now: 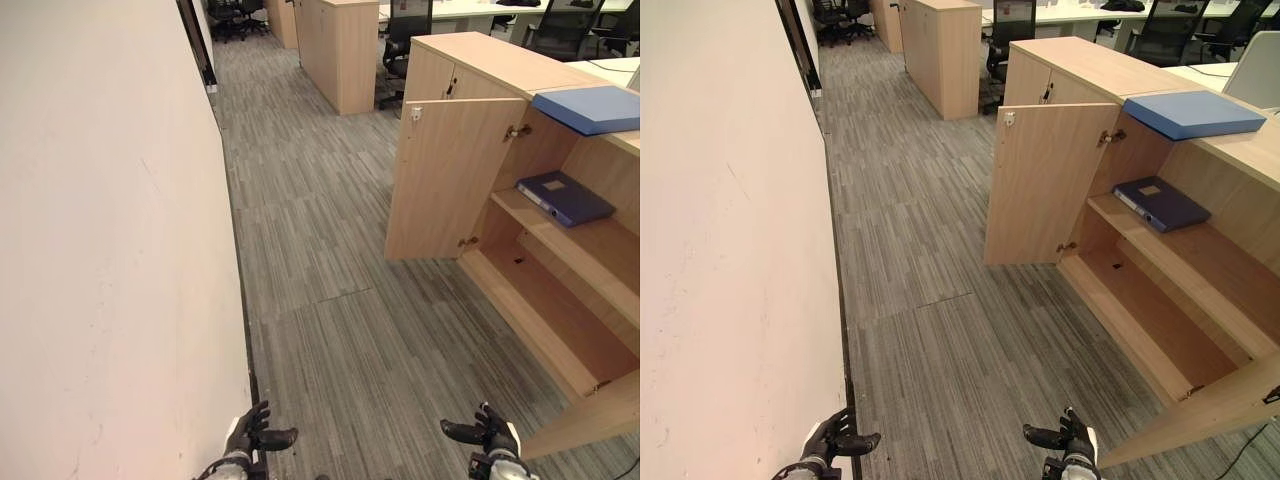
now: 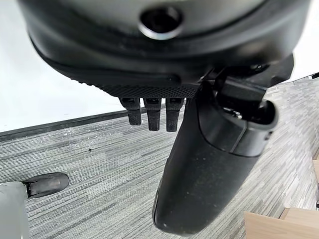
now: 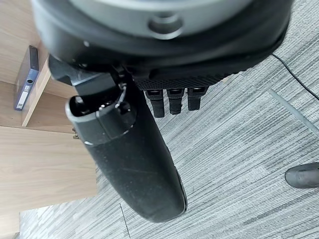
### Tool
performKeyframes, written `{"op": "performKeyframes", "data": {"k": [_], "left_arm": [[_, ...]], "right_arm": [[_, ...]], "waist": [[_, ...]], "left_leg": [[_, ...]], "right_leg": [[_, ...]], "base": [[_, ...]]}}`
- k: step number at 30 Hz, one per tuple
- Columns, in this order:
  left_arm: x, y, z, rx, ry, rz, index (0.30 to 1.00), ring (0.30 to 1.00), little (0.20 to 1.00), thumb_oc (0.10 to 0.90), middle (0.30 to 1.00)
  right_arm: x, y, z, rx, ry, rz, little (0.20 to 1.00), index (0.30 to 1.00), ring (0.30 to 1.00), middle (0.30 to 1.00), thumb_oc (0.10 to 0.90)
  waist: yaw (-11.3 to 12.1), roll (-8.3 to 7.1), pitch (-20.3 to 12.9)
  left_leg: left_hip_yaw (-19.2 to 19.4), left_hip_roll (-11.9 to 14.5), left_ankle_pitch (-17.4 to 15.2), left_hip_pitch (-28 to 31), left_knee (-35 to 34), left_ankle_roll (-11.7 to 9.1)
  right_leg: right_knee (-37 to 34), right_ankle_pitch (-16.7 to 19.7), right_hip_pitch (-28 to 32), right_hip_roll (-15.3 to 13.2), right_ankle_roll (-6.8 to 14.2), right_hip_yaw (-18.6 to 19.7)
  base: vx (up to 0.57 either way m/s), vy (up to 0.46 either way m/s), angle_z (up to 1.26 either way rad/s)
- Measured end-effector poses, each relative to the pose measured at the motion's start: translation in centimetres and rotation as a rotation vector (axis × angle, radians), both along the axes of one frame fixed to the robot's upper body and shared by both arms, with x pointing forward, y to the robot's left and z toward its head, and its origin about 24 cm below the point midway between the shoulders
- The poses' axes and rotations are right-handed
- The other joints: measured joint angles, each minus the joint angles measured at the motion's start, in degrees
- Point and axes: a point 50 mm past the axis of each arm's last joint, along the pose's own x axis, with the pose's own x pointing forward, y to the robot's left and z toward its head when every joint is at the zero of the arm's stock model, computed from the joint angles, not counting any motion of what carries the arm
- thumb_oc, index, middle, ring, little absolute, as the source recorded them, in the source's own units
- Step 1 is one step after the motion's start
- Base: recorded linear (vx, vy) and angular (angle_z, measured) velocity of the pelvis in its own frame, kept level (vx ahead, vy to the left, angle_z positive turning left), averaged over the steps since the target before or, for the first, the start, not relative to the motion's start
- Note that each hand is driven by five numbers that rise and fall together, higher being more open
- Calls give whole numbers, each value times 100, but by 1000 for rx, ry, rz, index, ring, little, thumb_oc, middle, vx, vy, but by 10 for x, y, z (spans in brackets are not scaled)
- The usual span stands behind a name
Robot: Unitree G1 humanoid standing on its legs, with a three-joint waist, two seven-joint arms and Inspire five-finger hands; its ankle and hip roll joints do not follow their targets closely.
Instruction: Put the empty folder in the office cabinet
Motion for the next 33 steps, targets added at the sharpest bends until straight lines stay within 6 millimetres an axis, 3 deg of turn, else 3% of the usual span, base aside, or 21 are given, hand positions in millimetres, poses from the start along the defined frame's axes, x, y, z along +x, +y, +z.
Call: {"op": "performKeyframes", "data": {"k": [23,33], "left_arm": [[-2,0,-1,-17,4,1,900,900,900,800,900],[-2,-1,-1,-13,6,-11,900,900,900,800,900]], "right_arm": [[-4,1,-2,-1,17,22,900,900,900,900,800],[-4,2,-3,3,43,117,900,900,900,900,800]], "waist": [[4,-26,-15],[13,-44,-22]], "left_leg": [[-9,0,13,7,1,10],[-23,0,27,3,0,6]], "right_leg": [[1,11,17,0,-4,-11],[0,35,19,0,7,-25]], "base": [[-1,-1,0],[-3,-6,0]]}}
